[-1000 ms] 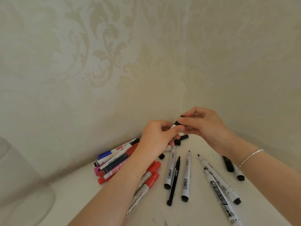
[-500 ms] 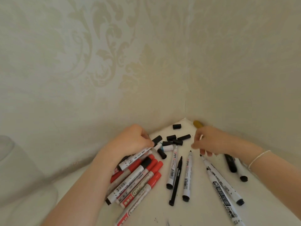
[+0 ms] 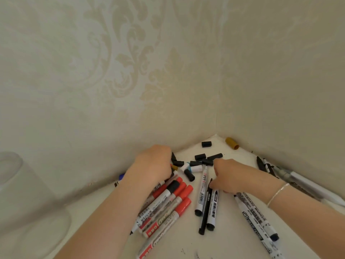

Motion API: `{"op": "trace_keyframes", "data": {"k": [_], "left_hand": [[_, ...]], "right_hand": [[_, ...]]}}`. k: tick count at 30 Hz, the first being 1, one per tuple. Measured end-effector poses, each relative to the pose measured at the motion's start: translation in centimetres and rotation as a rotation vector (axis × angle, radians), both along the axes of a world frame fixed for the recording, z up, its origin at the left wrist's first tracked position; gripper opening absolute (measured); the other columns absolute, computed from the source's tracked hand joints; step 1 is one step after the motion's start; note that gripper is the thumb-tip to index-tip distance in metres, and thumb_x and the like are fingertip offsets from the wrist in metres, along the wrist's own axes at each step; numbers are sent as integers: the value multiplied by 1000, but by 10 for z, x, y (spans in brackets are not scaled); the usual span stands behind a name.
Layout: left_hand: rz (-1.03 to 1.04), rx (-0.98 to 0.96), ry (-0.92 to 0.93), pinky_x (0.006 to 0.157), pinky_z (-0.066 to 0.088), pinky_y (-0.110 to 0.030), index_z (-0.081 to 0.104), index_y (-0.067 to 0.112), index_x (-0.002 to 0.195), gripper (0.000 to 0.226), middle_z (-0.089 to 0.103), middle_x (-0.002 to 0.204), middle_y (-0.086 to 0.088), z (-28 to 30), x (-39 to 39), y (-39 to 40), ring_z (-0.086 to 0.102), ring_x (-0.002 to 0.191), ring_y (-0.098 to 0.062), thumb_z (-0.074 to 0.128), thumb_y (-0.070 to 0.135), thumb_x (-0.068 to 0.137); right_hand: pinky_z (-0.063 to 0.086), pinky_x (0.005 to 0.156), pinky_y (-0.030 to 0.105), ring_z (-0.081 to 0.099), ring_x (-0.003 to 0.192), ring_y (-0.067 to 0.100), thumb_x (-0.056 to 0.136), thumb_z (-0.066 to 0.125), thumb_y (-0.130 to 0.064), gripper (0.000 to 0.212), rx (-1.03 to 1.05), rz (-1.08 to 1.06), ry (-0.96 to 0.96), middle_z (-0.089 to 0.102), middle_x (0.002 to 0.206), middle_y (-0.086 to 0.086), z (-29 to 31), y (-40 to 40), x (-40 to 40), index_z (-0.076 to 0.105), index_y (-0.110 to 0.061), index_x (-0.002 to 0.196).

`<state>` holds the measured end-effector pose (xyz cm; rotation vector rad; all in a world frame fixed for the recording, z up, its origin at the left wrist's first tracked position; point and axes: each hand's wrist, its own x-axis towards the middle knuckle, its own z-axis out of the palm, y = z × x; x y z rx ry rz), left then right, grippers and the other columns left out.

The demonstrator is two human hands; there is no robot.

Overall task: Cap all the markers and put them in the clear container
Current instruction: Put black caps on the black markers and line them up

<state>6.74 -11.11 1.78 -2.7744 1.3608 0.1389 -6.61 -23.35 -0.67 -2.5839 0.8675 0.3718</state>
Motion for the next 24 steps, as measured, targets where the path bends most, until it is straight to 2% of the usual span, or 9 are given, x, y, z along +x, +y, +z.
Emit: {"op": "trace_keyframes", "data": {"k": [3, 6, 11, 14, 18, 20, 24], "left_hand": [[-127, -117, 88, 73, 49, -32, 65, 11, 97, 16, 64, 99, -6, -11, -15, -13, 61, 90, -23, 59, 24, 89], [-179, -190, 178, 77, 50, -33, 65, 13, 97, 21, 65, 100, -4, -24, -29, -25, 62, 91, -20, 56, 32, 93], [-136, -229, 161, 81, 50, -32, 65, 15, 103, 18, 64, 107, -3, -36, -18, -36, 61, 95, -21, 52, 13, 90], [-115, -224, 156, 80, 52, -34, 65, 15, 102, 19, 65, 103, -3, -38, -12, -36, 62, 92, -20, 53, 12, 88], [-124, -182, 150, 79, 53, -34, 65, 16, 104, 19, 66, 104, -3, -39, -11, -38, 63, 92, -20, 52, 14, 90], [-127, -175, 176, 79, 53, -33, 66, 15, 107, 21, 65, 108, -4, -38, -11, -39, 63, 93, -20, 51, 15, 92], [-149, -121, 223, 86, 51, -32, 64, 17, 110, 24, 61, 116, -6, -31, -8, -38, 60, 101, -22, 51, 10, 91]], "right_hand": [[45, 48, 20, 54, 52, 11, 93, 51, -18, 22, 33, -30, 18, 57, 71, 1, -3, 1, 3, 34, -20, 79], [47, 47, 21, 54, 45, 11, 92, 50, -14, 15, 104, -102, -24, 62, 64, 4, -3, -4, 2, 37, -17, 85], [50, 51, 24, 62, 54, 15, 88, 58, -16, 21, 252, -233, -248, 63, 80, 9, 1, -20, -8, 38, -15, 84], [58, 61, 31, 65, 63, 20, 86, 64, -15, 26, 374, -334, -469, 60, 84, 11, 2, -26, -11, 39, -14, 81], [60, 57, 32, 69, 68, 28, 85, 63, -8, 24, 558, -463, -712, 65, 94, 25, 3, -30, -10, 38, -11, 85], [60, 60, 34, 70, 70, 29, 87, 60, -7, 21, 603, -498, -780, 66, 92, 24, 3, -31, -8, 39, -12, 87], [60, 64, 35, 69, 70, 29, 91, 55, -8, 16, 737, -502, -826, 59, 80, 13, 1, -32, -7, 40, -12, 88]]}}
